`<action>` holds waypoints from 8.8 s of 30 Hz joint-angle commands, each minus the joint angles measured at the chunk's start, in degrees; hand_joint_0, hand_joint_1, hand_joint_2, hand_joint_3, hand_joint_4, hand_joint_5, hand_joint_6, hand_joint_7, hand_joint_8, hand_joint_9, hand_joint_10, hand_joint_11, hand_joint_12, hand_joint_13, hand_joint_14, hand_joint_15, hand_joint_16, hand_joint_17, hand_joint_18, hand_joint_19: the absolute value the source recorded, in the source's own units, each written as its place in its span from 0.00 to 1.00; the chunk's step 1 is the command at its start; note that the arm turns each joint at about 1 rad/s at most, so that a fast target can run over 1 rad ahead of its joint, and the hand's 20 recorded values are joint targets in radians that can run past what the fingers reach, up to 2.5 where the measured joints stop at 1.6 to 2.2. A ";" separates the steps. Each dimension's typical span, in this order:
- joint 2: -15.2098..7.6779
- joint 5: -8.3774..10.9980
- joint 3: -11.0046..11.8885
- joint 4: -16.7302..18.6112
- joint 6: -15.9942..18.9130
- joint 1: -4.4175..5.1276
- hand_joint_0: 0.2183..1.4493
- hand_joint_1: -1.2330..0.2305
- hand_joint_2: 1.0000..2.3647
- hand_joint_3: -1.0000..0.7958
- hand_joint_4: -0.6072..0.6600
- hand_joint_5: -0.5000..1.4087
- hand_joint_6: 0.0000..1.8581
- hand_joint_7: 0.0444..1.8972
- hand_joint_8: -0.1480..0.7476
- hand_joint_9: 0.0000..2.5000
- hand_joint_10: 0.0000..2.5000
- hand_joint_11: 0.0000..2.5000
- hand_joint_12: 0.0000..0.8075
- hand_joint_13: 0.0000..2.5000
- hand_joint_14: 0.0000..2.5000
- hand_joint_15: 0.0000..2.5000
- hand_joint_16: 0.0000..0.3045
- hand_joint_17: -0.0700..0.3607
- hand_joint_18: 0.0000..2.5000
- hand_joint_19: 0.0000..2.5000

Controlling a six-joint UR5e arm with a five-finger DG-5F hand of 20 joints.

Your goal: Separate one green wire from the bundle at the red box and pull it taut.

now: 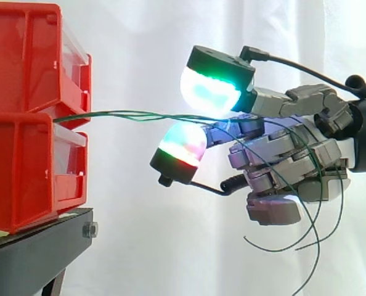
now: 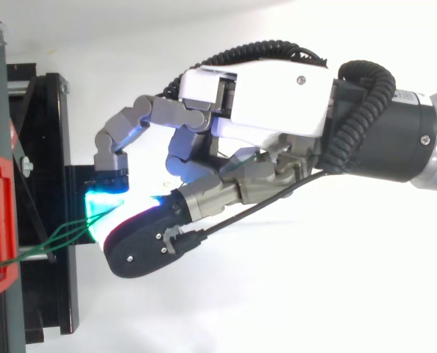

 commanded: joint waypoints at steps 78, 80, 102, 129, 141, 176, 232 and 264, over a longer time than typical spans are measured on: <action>4.39 -0.40 0.16 -4.20 -2.03 -0.69 0.31 0.53 0.00 0.30 0.57 0.17 0.49 0.50 0.47 0.55 0.00 0.63 0.50 0.46 0.01 0.41 0.18 0.45 0.37 0.33; 4.30 -0.40 0.16 -3.76 -2.03 -0.69 0.32 0.48 0.01 0.35 0.57 0.16 0.49 0.50 0.46 0.54 0.00 0.63 0.50 0.46 0.01 0.42 0.18 0.45 0.37 0.33; 3.33 -1.10 0.16 -1.12 -2.82 -1.13 0.39 0.28 0.00 0.28 0.55 0.16 0.50 0.46 0.47 0.50 0.00 0.61 0.50 0.43 0.01 0.40 0.18 0.45 0.35 0.31; 3.42 -1.10 -0.02 -0.07 -4.14 -1.31 0.36 0.31 0.01 0.40 0.53 0.16 0.51 0.49 0.46 0.50 0.00 0.61 0.50 0.44 0.01 0.41 0.18 0.45 0.35 0.32; 3.33 -1.10 -0.02 -0.07 -4.14 -1.31 0.31 0.52 0.01 0.33 0.56 0.17 0.49 0.51 0.47 0.53 0.00 0.62 0.50 0.45 0.01 0.41 0.18 0.45 0.35 0.33; 3.42 -1.10 -0.11 0.11 -4.32 -1.31 0.32 0.39 0.02 0.43 0.56 0.16 0.49 0.52 0.45 0.52 0.00 0.62 0.49 0.44 0.01 0.41 0.18 0.46 0.33 0.33; 3.33 -1.10 -0.11 0.63 -5.81 -1.39 0.22 0.41 0.00 0.28 0.57 0.16 0.49 0.48 0.50 0.50 0.00 0.61 0.54 0.41 0.01 0.39 0.21 0.49 0.32 0.31; 3.33 -1.36 -0.11 0.63 -5.81 -1.57 0.26 0.26 0.00 0.28 0.56 0.15 0.50 0.47 0.48 0.47 0.00 0.64 0.51 0.39 0.01 0.39 0.19 0.47 0.31 0.31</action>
